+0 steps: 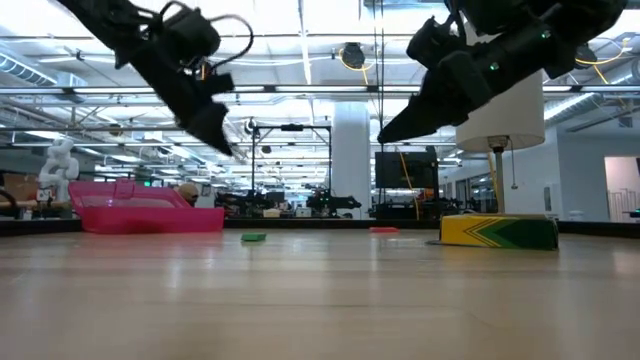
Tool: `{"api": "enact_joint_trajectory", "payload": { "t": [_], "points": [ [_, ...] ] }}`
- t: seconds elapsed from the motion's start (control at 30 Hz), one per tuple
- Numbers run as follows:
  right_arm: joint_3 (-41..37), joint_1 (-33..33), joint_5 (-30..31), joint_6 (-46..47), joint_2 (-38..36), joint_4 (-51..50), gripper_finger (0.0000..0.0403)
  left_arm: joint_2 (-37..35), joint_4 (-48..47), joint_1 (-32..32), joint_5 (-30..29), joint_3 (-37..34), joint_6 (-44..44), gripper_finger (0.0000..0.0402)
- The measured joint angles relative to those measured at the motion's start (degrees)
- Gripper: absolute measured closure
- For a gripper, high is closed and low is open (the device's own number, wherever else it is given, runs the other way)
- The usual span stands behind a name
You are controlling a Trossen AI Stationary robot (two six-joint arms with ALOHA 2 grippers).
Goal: Pack school essentials
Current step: Put the light green eraser into the pink supply box, then put the pink eraser into the pink supply box
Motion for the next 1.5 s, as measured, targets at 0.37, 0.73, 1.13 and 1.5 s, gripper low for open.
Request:
{"api": "enact_joint_trajectory", "payload": {
  "t": [0.37, 0.73, 1.13, 1.5],
  "points": [
    [0.0, 4.06, 0.02, 2.49, 0.02, -1.12, 0.0094, 5.57, -4.55, 13.15, 3.35, 0.0, -4.34, 0.0305],
    [0.0, 4.92, 0.17, 3.59, 0.02, -1.09, 0.0094, 13.51, -3.58, 17.79, 5.28, -0.02, -6.28, 0.0305],
    [0.0, 4.9, 0.17, 3.57, 0.02, -1.08, 0.0094, 14.67, -3.02, 18.1, 5.19, -0.02, -8.2, 0.0245],
    [0.02, 4.81, 2.05, 3.26, 0.02, -1.08, 0.0094, 5.62, -5.51, 15.5, 6.65, -0.04, -10.88, 0.0179]
  ]
}}
